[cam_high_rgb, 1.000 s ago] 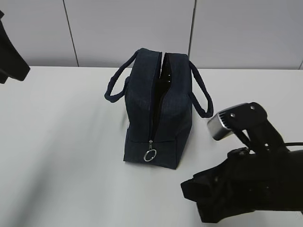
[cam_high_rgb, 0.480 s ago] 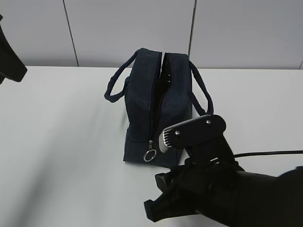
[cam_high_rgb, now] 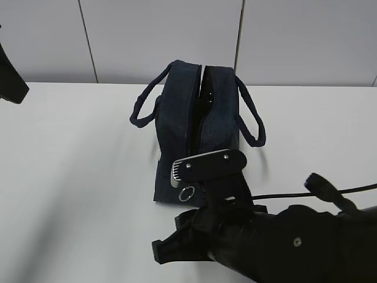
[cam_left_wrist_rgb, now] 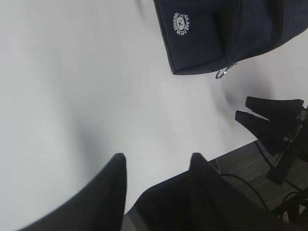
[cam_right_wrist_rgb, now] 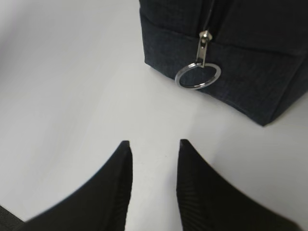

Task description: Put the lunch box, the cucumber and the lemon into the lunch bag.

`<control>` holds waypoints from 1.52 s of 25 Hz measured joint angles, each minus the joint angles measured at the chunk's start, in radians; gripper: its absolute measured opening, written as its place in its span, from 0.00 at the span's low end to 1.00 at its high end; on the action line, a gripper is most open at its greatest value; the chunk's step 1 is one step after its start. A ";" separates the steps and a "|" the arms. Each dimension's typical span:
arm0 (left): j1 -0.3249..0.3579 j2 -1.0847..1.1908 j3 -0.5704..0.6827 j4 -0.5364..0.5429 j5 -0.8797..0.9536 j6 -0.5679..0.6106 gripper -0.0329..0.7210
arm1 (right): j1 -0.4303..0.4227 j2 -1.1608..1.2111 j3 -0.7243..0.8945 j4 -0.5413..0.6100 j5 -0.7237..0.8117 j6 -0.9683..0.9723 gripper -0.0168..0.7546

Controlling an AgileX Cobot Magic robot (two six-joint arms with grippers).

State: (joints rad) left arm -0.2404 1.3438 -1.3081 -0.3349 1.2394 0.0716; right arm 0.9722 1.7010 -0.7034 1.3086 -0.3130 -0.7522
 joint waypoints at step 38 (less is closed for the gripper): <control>0.000 0.000 0.000 0.171 -0.058 0.027 0.43 | 0.000 0.143 -0.134 0.006 -0.098 0.053 0.50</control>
State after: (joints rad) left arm -0.2404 1.3438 -1.3081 -0.1638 1.1816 0.0989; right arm 0.9722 1.8443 -0.8371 1.3146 -0.4106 -0.6994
